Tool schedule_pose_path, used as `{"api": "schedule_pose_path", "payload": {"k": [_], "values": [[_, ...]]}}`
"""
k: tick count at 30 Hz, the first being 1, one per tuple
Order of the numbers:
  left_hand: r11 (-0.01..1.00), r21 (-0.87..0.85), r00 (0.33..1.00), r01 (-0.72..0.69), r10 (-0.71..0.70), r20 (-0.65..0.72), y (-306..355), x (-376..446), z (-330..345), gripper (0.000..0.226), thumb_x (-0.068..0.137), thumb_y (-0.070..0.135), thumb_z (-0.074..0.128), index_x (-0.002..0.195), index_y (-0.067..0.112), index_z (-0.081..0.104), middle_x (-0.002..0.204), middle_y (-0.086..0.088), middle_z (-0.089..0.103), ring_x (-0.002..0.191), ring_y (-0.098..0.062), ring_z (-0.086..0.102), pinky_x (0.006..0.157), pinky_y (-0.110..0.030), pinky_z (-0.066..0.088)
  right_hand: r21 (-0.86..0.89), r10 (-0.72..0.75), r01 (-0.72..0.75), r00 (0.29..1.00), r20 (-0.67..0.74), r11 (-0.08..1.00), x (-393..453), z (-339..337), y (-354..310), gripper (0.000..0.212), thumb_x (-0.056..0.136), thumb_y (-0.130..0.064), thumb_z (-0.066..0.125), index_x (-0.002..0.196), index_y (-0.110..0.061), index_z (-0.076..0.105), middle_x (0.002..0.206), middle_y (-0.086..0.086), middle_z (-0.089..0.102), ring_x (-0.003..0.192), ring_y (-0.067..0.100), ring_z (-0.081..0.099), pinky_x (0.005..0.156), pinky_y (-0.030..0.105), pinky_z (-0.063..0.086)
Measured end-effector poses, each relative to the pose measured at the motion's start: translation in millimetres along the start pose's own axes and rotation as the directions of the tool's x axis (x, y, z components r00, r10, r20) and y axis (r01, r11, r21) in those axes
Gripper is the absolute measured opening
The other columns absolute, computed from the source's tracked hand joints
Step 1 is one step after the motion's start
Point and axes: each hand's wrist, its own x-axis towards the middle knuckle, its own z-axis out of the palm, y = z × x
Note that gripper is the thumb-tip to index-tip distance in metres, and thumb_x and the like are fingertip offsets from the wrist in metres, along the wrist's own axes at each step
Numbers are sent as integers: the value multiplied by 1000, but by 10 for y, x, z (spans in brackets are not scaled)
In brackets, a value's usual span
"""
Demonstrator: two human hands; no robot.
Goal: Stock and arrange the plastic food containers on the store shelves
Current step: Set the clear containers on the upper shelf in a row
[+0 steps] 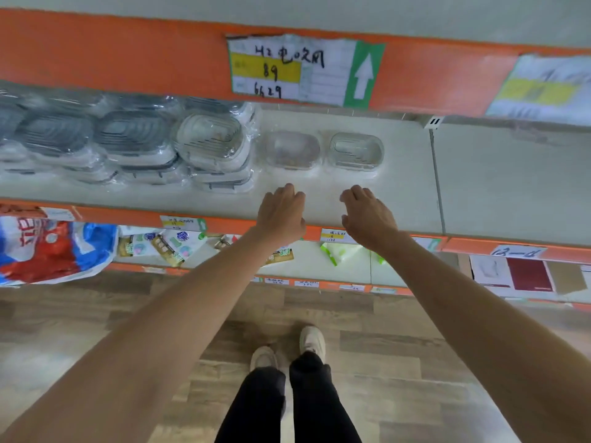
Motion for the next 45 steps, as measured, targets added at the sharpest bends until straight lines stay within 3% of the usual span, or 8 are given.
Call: {"api": "schedule_pose_path", "payload": {"k": [9, 13, 20, 25, 30, 39, 41, 45], "values": [[934, 220, 959, -282, 268, 92, 75, -622, -1037, 19, 89, 22, 49, 99, 7, 55, 101, -12, 61, 92, -33, 59, 63, -30, 32, -29, -73, 73, 997, -18, 997, -735, -877, -252, 24, 91, -14, 46, 116, -14, 49, 113, 4, 56, 104, 24, 53, 66, 30, 36], [833, 321, 889, -451, 449, 84, 325, -708, -1584, 22, 89, 25, 48, 95, 7, 57, 95, -13, 62, 87, -35, 59, 59, -31, 27, -196, -136, 115, 986, -96, 974, -1058, -1381, -292, 30, 90, -15, 46, 119, -16, 48, 112, 1, 56, 105, 21, 55, 64, 30, 39], [709, 379, 752, -595, 658, -50, 738, -909, -2223, 18, 89, 29, 50, 88, 13, 56, 93, -8, 62, 82, -31, 59, 49, -31, 14, -218, -212, 163, 950, -227, 962, -1493, -2190, -272, 28, 88, -16, 47, 114, -12, 53, 109, 2, 58, 102, 25, 58, 68, 32, 43], [751, 338, 751, -567, 640, -163, 870, -783, -2743, 11, 81, 17, 50, 91, 15, 54, 95, -9, 64, 85, -35, 59, 60, -32, 32, -224, -192, 119, 920, -343, 967, -1499, -2708, -202, 28, 87, -17, 50, 114, -12, 54, 111, 2, 59, 98, 26, 60, 70, 31, 42], [810, 321, 767, -491, 577, -282, 884, -598, -3173, 7, 80, 14, 51, 85, 16, 53, 89, -6, 63, 84, -30, 56, 61, -30, 31, -188, -104, 32, 917, -385, 982, -1334, -3116, -87, 27, 90, -19, 47, 117, -15, 51, 116, 1, 57, 101, 24, 59, 73, 35, 47], [895, 243, 817, -375, 442, -371, 878, -133, -3441, 8, 89, 13, 46, 82, 18, 48, 89, -4, 57, 89, -31, 58, 63, -30, 35, -109, -8, -69, 809, -588, 992, -794, -3533, 145, 26, 90, -17, 51, 113, -9, 56, 114, 8, 52, 104, 29, 53, 66, 30, 36], [912, 210, 845, -353, 407, -348, 908, -5, -3448, 6, 89, 13, 46, 88, 15, 52, 107, -6, 57, 103, -29, 55, 72, -31, 40, -127, -17, -73, 803, -595, 989, -664, -3601, 169, 31, 92, -25, 51, 119, -10, 54, 119, 7, 50, 115, 27, 46, 77, 33, 39], [925, 202, 888, -322, 370, -275, 989, 233, -3410, 37, 89, 13, 48, 125, 8, 51, 129, -7, 45, 123, -25, 43, 93, -36, 42, -137, 62, -150, 862, -503, 979, -419, -3690, 193, 49, 93, -47, 47, 131, -18, 47, 136, 5, 43, 127, 26, 35, 102, 37, 32]]}}
